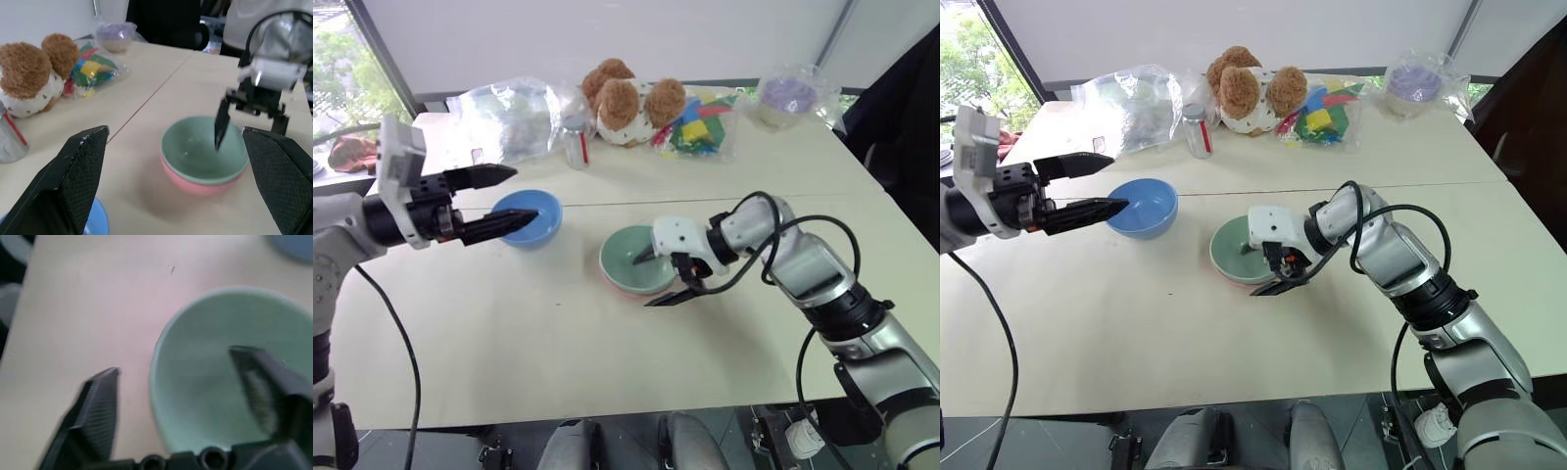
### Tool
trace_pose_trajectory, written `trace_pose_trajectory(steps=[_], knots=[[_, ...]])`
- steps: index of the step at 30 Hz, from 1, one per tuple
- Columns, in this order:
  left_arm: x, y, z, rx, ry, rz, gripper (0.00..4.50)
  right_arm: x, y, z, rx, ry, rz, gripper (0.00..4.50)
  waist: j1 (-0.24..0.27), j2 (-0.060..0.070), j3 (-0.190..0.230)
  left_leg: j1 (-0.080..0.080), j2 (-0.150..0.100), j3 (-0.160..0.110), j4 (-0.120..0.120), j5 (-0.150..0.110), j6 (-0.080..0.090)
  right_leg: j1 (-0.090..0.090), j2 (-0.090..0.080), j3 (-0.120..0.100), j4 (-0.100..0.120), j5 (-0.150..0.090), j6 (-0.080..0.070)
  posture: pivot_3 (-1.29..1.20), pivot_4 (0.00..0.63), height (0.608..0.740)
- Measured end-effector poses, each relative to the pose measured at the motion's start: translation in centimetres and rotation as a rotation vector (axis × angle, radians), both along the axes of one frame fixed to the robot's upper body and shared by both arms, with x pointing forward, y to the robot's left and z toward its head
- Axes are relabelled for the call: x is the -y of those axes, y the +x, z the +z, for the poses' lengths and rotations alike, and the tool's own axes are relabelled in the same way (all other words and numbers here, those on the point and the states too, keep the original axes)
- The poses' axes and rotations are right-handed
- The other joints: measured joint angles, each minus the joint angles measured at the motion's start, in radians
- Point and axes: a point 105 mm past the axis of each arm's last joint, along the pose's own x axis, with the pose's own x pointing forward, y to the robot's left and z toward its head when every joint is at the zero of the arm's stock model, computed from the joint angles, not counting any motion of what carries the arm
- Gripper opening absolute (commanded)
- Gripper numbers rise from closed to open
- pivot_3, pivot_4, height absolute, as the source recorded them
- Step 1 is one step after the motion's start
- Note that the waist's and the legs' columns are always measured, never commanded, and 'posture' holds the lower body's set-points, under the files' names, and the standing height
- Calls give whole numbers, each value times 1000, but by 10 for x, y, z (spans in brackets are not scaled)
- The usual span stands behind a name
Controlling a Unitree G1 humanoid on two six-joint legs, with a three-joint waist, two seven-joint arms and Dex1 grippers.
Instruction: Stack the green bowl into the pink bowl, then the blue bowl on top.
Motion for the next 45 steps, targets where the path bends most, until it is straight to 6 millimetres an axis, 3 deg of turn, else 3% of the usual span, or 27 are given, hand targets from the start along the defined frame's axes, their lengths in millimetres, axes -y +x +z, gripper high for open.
trace_pose_trajectory(steps=[5, 12, 15, 24, 27, 33, 34, 36, 41, 45], knots=[[-12, 16, -11, 85, 162, 116, 4500, 18, 5, 69, 7, 279, -123, 4476, 7, 0, 0, 0, 0, -1, 0, 0, 0, 1, -1, -1, -1, 0, 0, 0, 150, 740], [-29, 49, -63, 21, 399, 139, 4500, 71, -5, 117, -82, 582, -303, 4476, 7, 0, 0, 0, 0, 0, -1, -1, 1, 1, -1, -1, -1, 0, 0, 0, 150, 740], [-29, 63, -78, 11, 477, 110, 4500, 84, -13, 124, -74, 625, -357, 4476, 5, 0, 0, 0, 0, 1, -1, -1, 2, 0, -1, -1, -1, 0, 0, 0, 150, 740], [-34, 93, -130, -58, 648, 77, 4500, 96, -26, 100, -69, 579, -474, 4476, 4, 0, 0, -1, 0, 3, -1, -4, 7, 0, 0, -1, -1, 0, 0, 0, 150, 740], [-33, 101, -134, -51, 668, 82, 3614, 101, -29, 100, -45, 576, -504, 4500, 8, -1, 0, -1, 0, 3, 0, -4, 8, 0, 0, -1, -1, 0, 0, 0, 150, 740], [-25, 109, -135, -40, 675, 48, 385, 109, -34, 98, -25, 564, -553, 4500, 9, -1, -1, -1, 0, 3, 0, -5, 9, 0, 0, -1, -1, 0, 0, 0, 150, 740], [-21, 109, -131, -24, 667, 33, 42, 112, -36, 97, -25, 565, -563, 4500, 9, -1, -1, -2, 0, 2, 0, -5, 9, 0, 0, -2, -1, 0, 0, 0, 150, 740], [-13, 109, -117, 1, 657, -23, 42, 120, -39, 94, -21, 539, -597, 4500, 12, -1, -1, -2, 0, 2, 0, -5, 9, 0, 0, -2, -1, 0, 0, 0, 150, 740], [21, 96, -106, -26, 595, -251, 42, 142, -45, 86, -19, 486, -671, 4500, 12, -2, 0, -2, 0, 2, 1, -5, 9, 0, 0, -2, -1, 0, 0, 0, 150, 740], [59, 86, -56, 100, 565, -428, 42, 149, -52, 78, -41, 458, -690, 4500, 21, -2, 0, -3, 0, 2, 2, -5, 9, 0, 1, -2, -2, 0, 0, 0, 150, 740]])
